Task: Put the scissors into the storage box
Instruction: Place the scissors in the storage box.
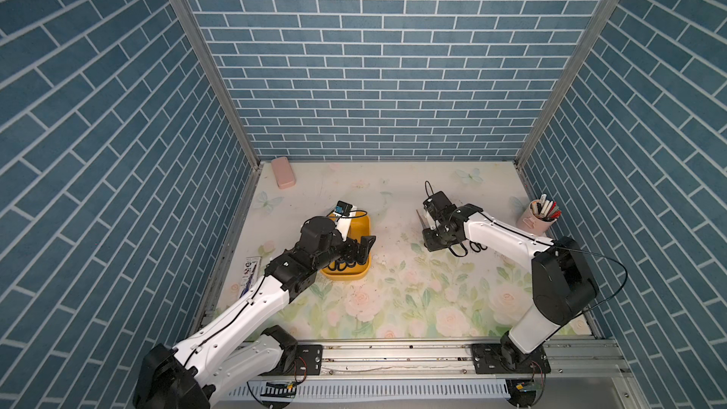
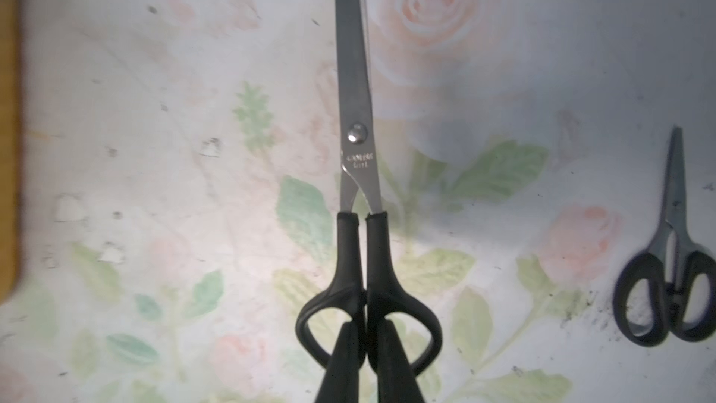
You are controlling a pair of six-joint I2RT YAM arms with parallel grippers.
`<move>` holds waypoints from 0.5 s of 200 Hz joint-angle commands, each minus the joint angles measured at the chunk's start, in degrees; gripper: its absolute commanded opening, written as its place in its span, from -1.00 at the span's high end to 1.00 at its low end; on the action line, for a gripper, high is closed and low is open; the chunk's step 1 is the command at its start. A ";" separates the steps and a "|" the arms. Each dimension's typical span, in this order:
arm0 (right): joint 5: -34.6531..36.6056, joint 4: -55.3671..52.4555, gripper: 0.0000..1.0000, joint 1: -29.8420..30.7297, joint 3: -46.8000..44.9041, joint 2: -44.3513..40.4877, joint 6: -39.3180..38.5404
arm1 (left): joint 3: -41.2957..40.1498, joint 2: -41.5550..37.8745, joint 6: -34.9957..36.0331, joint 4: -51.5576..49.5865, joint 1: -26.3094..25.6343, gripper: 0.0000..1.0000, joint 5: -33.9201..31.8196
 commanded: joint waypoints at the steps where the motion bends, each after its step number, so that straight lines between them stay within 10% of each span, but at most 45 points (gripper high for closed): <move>1: -2.47 -2.38 1.00 4.40 4.73 -1.23 4.23 | -0.26 -1.93 0.11 -3.04 5.58 -1.00 -0.51; 50: -9.11 2.10 1.00 16.45 16.08 5.37 10.26 | -2.52 -3.85 -7.61 -5.72 20.73 -1.00 -2.11; 100: -8.64 7.85 1.00 22.84 21.15 13.55 18.39 | -3.09 -4.41 -9.74 -8.53 24.38 -0.99 -6.14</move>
